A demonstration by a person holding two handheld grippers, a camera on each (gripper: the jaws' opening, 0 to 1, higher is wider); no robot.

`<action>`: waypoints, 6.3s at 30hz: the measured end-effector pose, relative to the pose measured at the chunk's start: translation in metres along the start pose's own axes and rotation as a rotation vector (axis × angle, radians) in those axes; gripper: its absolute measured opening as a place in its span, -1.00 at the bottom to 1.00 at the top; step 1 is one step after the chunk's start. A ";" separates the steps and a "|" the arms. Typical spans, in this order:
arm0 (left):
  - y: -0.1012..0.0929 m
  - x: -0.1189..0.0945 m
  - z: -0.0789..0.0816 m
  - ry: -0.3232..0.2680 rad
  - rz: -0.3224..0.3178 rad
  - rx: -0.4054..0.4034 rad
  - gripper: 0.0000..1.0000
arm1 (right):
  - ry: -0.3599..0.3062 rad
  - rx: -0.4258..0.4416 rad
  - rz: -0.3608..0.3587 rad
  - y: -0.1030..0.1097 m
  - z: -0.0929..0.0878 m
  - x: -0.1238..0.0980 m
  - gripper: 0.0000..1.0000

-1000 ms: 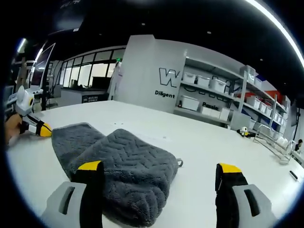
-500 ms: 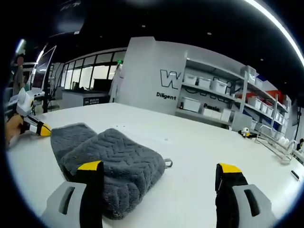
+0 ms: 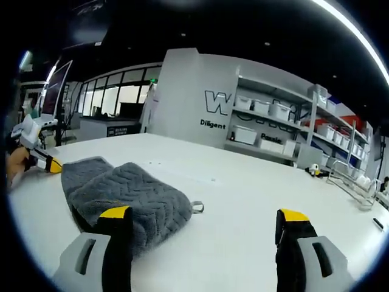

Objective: Open the folded towel by lifting each exposed corner and separating the folded layers until the towel lies flat within the target outline without major curled edges

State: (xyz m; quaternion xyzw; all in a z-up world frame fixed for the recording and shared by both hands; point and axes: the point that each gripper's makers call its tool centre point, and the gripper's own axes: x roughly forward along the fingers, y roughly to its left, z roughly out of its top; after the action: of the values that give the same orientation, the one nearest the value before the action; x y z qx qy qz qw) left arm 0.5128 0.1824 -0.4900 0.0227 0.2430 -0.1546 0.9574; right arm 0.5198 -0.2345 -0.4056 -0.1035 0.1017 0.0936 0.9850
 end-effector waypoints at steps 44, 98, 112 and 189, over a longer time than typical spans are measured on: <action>-0.002 -0.004 -0.004 -0.002 -0.007 -0.013 -0.94 | -0.198 -0.959 0.462 0.226 -0.005 -0.009 -0.32; -0.003 -0.004 -0.004 0.003 -0.016 -0.006 -0.93 | -0.300 -0.387 0.021 0.051 0.067 -0.018 -0.98; -0.001 -0.002 -0.002 0.005 -0.016 -0.003 -0.93 | -0.261 -0.298 -0.151 -0.002 0.061 -0.029 -0.97; -0.019 -0.005 -0.006 0.033 -0.065 0.072 -0.93 | 0.307 -0.202 -0.287 -0.110 -0.094 0.033 -0.95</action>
State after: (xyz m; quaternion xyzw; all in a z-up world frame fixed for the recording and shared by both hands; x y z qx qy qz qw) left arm 0.5005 0.1660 -0.4921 0.0517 0.2538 -0.1936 0.9463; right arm 0.5573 -0.3557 -0.4827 -0.2278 0.2246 -0.0546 0.9459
